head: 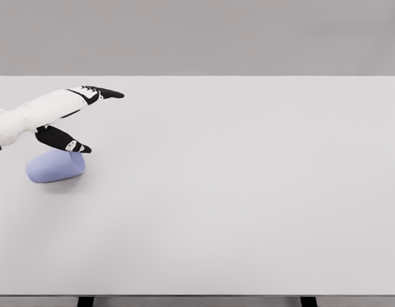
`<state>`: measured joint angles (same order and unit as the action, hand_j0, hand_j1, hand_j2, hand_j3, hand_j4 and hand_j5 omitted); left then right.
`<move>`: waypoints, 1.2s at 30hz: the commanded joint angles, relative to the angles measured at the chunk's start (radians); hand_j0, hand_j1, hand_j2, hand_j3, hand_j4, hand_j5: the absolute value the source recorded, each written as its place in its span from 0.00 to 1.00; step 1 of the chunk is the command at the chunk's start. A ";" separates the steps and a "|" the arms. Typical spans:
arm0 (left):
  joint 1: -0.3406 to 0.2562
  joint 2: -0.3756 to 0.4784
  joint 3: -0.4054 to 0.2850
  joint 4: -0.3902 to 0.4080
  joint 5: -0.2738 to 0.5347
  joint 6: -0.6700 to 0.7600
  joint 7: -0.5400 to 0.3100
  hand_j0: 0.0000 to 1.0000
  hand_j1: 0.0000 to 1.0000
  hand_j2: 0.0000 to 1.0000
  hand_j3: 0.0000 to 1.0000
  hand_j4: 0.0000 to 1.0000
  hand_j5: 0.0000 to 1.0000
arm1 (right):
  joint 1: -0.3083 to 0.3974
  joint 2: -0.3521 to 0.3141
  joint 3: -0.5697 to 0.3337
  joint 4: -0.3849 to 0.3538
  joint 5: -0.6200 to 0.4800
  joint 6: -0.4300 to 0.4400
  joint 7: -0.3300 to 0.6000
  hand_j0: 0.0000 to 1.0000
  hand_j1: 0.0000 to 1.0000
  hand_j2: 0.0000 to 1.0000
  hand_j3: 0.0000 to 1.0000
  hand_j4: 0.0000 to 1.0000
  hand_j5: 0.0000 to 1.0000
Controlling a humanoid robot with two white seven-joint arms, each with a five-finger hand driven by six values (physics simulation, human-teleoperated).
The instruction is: Flip the cup with left arm and place it on the table
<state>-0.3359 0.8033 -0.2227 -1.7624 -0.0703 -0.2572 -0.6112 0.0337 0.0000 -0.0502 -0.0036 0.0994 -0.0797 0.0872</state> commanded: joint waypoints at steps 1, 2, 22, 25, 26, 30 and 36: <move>0.000 -0.001 -0.001 0.000 0.003 0.003 0.000 1.00 1.00 1.00 1.00 1.00 1.00 | 0.003 0.000 -0.002 0.002 -0.001 0.000 0.002 1.00 1.00 1.00 1.00 1.00 1.00; 0.000 -0.001 -0.001 0.000 0.003 0.003 0.000 1.00 1.00 1.00 1.00 1.00 1.00 | 0.018 0.000 0.001 0.002 0.000 -0.005 0.000 1.00 1.00 1.00 1.00 1.00 1.00; -0.081 0.409 -0.300 0.000 0.552 0.070 0.125 1.00 1.00 1.00 1.00 1.00 1.00 | 0.023 0.000 0.001 -0.006 0.000 0.000 -0.001 1.00 1.00 1.00 1.00 1.00 1.00; -0.077 0.408 -0.307 0.000 0.518 0.256 0.133 1.00 1.00 1.00 1.00 1.00 1.00 | 0.023 0.000 0.001 -0.007 0.000 0.000 -0.001 1.00 1.00 1.00 1.00 1.00 1.00; -0.064 0.409 -0.308 -0.002 0.468 0.256 0.128 1.00 1.00 1.00 1.00 1.00 1.00 | 0.023 0.000 0.001 -0.007 0.000 0.000 -0.001 1.00 1.00 1.00 1.00 1.00 1.00; -0.041 0.401 -0.308 0.000 0.448 0.234 0.105 1.00 1.00 1.00 1.00 1.00 1.00 | 0.023 0.000 0.001 -0.006 0.000 0.000 -0.001 1.00 1.00 1.00 1.00 1.00 1.00; -0.040 0.333 -0.311 0.001 0.328 0.368 0.169 1.00 1.00 1.00 1.00 1.00 1.00 | 0.023 0.000 0.001 -0.007 0.000 0.000 -0.001 1.00 1.00 1.00 1.00 1.00 1.00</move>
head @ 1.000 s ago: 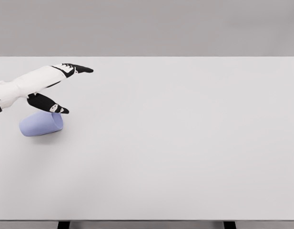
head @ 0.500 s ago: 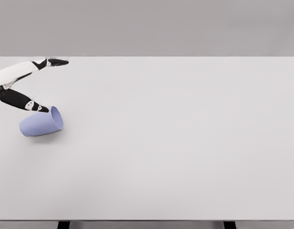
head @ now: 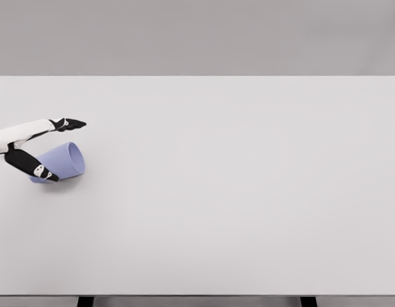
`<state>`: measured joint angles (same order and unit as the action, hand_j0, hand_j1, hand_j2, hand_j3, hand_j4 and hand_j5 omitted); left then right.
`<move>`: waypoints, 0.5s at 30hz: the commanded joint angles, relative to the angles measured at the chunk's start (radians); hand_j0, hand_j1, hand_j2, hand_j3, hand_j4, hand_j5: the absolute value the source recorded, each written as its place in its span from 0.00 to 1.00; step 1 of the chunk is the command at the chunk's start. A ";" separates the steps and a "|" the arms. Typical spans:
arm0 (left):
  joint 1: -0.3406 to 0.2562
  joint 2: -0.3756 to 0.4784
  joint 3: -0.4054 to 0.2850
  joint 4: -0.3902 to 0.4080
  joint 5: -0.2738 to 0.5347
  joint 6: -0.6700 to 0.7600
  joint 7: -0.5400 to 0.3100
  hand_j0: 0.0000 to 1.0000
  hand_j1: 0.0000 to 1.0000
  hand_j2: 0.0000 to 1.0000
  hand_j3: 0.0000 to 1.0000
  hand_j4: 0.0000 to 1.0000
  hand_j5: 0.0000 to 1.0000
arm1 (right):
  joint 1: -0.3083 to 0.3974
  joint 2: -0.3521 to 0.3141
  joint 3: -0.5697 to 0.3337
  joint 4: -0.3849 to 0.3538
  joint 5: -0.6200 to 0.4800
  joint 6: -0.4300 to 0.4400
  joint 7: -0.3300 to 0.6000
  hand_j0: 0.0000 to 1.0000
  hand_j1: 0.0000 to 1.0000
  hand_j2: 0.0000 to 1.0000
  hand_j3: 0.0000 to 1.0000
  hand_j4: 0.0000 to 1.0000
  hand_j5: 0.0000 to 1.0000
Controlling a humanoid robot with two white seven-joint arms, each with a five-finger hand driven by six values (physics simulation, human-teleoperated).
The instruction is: Flip the cup with left arm and place it on the table
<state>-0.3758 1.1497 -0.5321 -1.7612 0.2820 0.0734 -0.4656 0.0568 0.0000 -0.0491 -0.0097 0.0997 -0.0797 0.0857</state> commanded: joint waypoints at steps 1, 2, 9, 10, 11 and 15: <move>0.000 -0.015 -0.002 0.000 -0.026 0.051 0.044 1.00 1.00 1.00 1.00 1.00 1.00 | 0.000 0.000 0.000 -0.001 0.000 0.000 0.000 1.00 1.00 1.00 1.00 1.00 1.00; 0.002 -0.019 -0.002 0.002 -0.026 0.054 0.044 1.00 1.00 1.00 1.00 1.00 1.00 | 0.000 0.000 0.000 0.001 -0.002 0.000 0.000 1.00 1.00 1.00 1.00 1.00 1.00; 0.021 -0.044 -0.003 0.009 -0.061 0.105 0.058 1.00 1.00 1.00 1.00 1.00 1.00 | 0.000 0.000 0.000 0.001 0.000 0.000 0.000 1.00 1.00 1.00 1.00 1.00 1.00; 0.028 -0.044 -0.003 0.009 -0.061 0.104 0.064 1.00 1.00 1.00 1.00 1.00 1.00 | 0.000 0.000 0.000 -0.001 0.000 0.000 0.000 1.00 1.00 1.00 1.00 1.00 1.00; 0.037 -0.044 -0.005 0.009 -0.061 0.105 0.068 1.00 1.00 1.00 1.00 1.00 1.00 | 0.000 0.000 0.000 0.001 0.000 0.000 0.000 1.00 1.00 1.00 1.00 1.00 1.00; 0.040 -0.045 -0.005 0.011 -0.061 0.106 0.073 1.00 1.00 1.00 1.00 1.00 1.00 | 0.000 0.000 0.000 -0.001 0.000 0.000 0.000 1.00 1.00 1.00 1.00 1.00 1.00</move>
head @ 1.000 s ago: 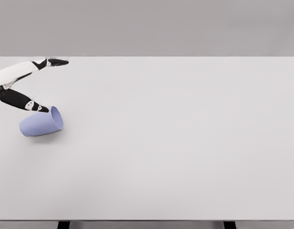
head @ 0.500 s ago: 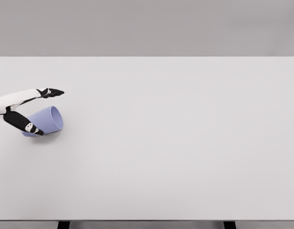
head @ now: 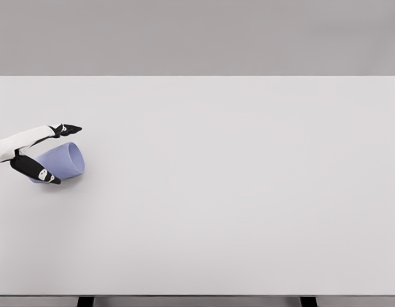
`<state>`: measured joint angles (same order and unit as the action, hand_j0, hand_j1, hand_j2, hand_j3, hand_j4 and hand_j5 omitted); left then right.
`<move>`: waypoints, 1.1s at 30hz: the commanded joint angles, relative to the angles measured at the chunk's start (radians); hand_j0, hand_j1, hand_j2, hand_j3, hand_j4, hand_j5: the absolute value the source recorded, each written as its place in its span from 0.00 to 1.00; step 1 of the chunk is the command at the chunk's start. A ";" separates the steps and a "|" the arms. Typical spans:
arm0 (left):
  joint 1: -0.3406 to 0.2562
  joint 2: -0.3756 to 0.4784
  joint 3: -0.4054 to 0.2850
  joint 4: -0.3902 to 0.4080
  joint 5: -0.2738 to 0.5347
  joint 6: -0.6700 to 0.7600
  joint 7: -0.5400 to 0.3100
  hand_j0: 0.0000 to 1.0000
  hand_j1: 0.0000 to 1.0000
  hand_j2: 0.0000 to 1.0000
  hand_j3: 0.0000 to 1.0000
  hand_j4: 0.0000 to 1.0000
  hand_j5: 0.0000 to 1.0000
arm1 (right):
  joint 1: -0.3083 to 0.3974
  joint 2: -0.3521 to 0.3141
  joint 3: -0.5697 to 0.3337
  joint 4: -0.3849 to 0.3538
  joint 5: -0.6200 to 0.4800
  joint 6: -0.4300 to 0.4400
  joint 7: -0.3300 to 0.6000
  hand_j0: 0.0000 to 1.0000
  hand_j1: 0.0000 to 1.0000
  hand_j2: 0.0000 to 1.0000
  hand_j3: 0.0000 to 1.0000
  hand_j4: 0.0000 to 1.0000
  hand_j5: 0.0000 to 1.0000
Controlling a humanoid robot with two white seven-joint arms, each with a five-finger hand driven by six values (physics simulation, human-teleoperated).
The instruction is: Flip the cup with left arm and place it on the table
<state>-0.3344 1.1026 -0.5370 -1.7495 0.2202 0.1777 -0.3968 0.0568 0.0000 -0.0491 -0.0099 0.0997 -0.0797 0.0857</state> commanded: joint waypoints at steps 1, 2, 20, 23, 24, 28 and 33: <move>0.000 -0.016 0.000 0.011 -0.011 0.002 0.004 1.00 1.00 1.00 1.00 1.00 1.00 | 0.000 0.000 0.000 -0.001 0.000 0.000 0.000 1.00 1.00 1.00 1.00 1.00 1.00; 0.000 -0.023 0.000 0.015 -0.030 0.003 0.004 1.00 1.00 1.00 1.00 1.00 1.00 | 0.000 0.000 0.000 0.001 0.000 0.000 0.000 1.00 1.00 1.00 1.00 1.00 1.00; 0.017 -0.087 -0.001 0.085 -0.087 0.014 0.019 1.00 1.00 1.00 1.00 1.00 1.00 | 0.000 0.000 0.000 -0.001 0.000 0.000 0.000 1.00 1.00 1.00 1.00 1.00 1.00; 0.017 -0.095 -0.001 0.087 -0.087 0.014 0.019 1.00 1.00 1.00 1.00 1.00 1.00 | 0.000 0.000 0.000 -0.001 0.000 0.000 0.000 1.00 1.00 1.00 1.00 1.00 1.00; 0.017 -0.102 -0.001 0.088 -0.088 0.014 0.019 1.00 1.00 1.00 1.00 1.00 1.00 | 0.000 0.000 0.000 0.001 0.000 0.000 0.000 1.00 1.00 1.00 1.00 1.00 1.00; 0.017 -0.116 -0.003 0.111 -0.099 0.014 0.019 1.00 1.00 1.00 1.00 1.00 1.00 | 0.000 0.000 0.000 -0.001 0.000 0.000 0.000 1.00 1.00 1.00 1.00 1.00 1.00; 0.015 -0.122 -0.004 0.119 -0.101 0.014 0.019 1.00 1.00 1.00 1.00 1.00 1.00 | 0.000 0.000 0.000 0.001 0.000 0.000 0.000 1.00 1.00 1.00 1.00 1.00 1.00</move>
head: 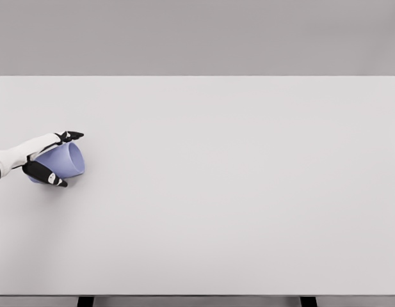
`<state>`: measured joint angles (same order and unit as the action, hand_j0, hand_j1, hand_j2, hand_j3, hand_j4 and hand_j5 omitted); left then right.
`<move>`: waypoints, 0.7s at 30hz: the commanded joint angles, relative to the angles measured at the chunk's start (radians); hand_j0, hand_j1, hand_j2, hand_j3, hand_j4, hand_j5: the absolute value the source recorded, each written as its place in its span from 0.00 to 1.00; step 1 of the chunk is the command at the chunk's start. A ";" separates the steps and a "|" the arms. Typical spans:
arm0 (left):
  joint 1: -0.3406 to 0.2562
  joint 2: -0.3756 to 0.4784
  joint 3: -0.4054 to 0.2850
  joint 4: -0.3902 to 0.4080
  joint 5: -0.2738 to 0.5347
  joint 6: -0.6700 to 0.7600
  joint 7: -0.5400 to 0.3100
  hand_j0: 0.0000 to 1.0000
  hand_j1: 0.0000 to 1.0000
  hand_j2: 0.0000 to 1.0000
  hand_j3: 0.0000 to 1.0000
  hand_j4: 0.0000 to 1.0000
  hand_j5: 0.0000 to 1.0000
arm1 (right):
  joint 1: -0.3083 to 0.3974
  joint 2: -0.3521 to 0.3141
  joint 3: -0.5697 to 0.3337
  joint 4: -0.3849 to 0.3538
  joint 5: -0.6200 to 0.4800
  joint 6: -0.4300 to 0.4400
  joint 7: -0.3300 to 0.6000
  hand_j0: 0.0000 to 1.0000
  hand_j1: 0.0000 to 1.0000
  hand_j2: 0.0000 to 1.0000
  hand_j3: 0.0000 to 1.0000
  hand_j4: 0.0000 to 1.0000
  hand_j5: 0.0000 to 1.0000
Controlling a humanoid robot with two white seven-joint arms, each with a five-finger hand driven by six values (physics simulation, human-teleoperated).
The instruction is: Flip the cup with left arm and place it on the table
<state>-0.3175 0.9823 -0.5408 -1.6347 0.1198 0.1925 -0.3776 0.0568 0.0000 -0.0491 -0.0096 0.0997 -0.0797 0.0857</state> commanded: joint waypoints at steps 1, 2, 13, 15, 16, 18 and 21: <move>0.000 -0.002 -0.001 0.004 0.000 0.001 0.000 1.00 1.00 1.00 1.00 1.00 1.00 | 0.000 0.000 0.000 0.000 0.000 0.000 0.000 1.00 1.00 1.00 1.00 1.00 1.00; -0.002 -0.002 -0.001 0.004 0.000 0.001 0.000 0.98 0.98 0.98 0.98 0.98 0.98 | 0.000 0.000 0.000 -0.001 0.000 0.000 0.000 1.00 1.00 1.00 1.00 1.00 1.00; -0.003 -0.016 -0.001 0.016 0.014 0.002 0.002 0.61 0.61 0.61 0.61 0.61 0.61 | 0.000 0.000 0.000 -0.001 0.000 0.000 0.000 1.00 1.00 1.00 1.00 1.00 1.00; -0.006 -0.016 0.001 0.016 0.014 0.001 0.000 0.61 0.61 0.61 0.61 0.61 0.61 | 0.000 0.000 0.000 0.000 0.000 0.000 0.000 1.00 1.00 1.00 1.00 1.00 1.00; -0.011 -0.016 -0.001 0.016 0.015 -0.001 0.000 0.61 0.61 0.61 0.61 0.61 0.61 | 0.000 0.000 0.000 0.000 0.000 0.000 0.000 1.00 1.00 1.00 1.00 1.00 1.00; -0.014 -0.010 0.002 0.016 0.050 -0.004 0.000 0.61 0.61 0.61 0.61 0.61 0.61 | 0.000 0.000 0.000 0.000 0.000 0.000 0.000 1.00 1.00 1.00 1.00 1.00 1.00; -0.023 -0.002 0.010 0.013 0.096 -0.021 -0.003 0.63 0.63 0.63 0.63 0.63 0.63 | 0.000 0.000 0.000 0.000 0.000 0.000 0.000 1.00 1.00 1.00 1.00 1.00 1.00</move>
<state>-0.3436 0.9749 -0.5349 -1.6199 0.1866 0.1818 -0.3783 0.0568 0.0000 -0.0491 -0.0099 0.0997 -0.0797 0.0857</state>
